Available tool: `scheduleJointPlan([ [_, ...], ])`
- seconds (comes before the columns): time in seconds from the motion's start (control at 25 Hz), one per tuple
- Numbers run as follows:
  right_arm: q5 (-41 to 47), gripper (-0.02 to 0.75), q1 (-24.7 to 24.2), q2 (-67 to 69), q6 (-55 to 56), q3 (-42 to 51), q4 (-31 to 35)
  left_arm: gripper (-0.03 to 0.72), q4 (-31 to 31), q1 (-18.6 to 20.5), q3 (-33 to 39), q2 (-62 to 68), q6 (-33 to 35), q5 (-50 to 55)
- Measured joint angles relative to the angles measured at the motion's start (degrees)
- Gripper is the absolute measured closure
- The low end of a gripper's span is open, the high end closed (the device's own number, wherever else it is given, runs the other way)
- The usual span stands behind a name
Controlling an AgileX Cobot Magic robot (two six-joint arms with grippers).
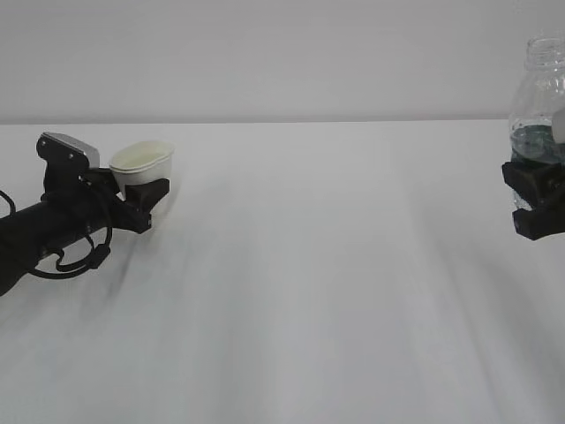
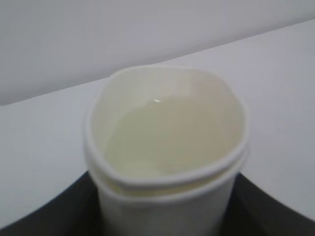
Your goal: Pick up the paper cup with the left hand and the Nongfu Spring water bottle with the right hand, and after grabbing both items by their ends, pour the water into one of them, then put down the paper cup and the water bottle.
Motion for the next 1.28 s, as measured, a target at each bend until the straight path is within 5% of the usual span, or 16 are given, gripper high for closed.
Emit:
scheduleJointPlan([
  [1.28,0.0,0.38,0.0,0.0,0.26,0.0,0.0,0.269,-2.55,0.0,-7.81,5.9,0.0,-0.17],
])
